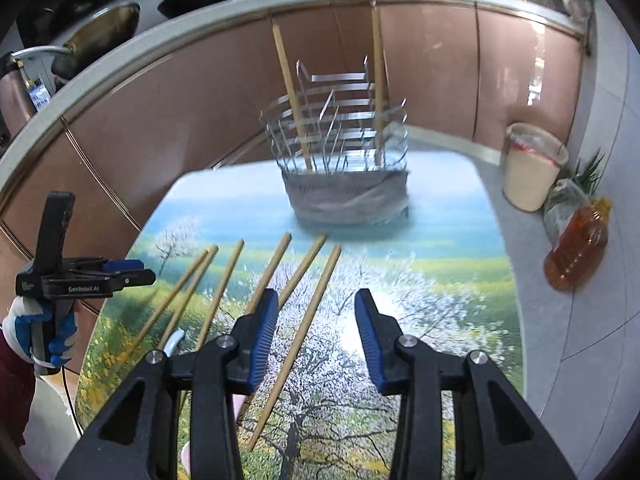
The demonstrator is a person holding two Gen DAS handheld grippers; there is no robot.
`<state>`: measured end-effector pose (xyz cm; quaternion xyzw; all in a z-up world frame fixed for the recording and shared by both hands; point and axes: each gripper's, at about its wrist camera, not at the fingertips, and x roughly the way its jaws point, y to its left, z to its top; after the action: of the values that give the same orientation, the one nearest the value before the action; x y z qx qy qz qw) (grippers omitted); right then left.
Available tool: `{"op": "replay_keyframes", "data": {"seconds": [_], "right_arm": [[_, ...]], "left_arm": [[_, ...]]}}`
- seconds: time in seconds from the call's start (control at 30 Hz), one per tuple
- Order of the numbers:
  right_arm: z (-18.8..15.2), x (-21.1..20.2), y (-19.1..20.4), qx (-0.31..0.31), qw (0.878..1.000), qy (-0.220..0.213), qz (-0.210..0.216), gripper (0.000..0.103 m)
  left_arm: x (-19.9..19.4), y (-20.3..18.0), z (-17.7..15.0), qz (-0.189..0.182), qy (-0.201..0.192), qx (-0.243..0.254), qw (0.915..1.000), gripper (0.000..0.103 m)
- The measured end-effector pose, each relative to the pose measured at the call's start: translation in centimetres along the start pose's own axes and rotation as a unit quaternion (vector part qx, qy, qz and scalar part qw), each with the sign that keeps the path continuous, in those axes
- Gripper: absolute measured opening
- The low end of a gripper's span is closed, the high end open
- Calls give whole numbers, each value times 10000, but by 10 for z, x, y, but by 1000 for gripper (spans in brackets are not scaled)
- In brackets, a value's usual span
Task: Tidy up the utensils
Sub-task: 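Return to the table and close the left tool on a chopstick while the right tool grasps another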
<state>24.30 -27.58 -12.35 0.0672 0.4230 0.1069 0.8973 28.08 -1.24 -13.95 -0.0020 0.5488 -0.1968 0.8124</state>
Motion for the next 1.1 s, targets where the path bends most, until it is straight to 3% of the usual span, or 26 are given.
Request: {"op": "replay_keyframes", "data": {"seconds": [0.07, 0.47, 0.73, 0.87, 1.1], "right_arm": [[2, 13, -1, 11, 9999, 150, 19, 38], [1, 59, -7, -6, 9985, 555, 29, 38], [3, 73, -10, -41, 9975, 708, -8, 38], [6, 83, -9, -84, 9967, 802, -47, 37], [9, 102, -2, -216, 9946, 1007, -153, 37]], "left_arm": [[11, 1, 4, -29, 114, 24, 9999, 46], [46, 0, 20, 32, 334, 165, 9993, 34], [45, 4, 19, 119, 309, 405, 9986, 25], [42, 8, 12, 249, 271, 658, 9972, 15], [33, 20, 0, 455, 255, 945, 9942, 11]]}}
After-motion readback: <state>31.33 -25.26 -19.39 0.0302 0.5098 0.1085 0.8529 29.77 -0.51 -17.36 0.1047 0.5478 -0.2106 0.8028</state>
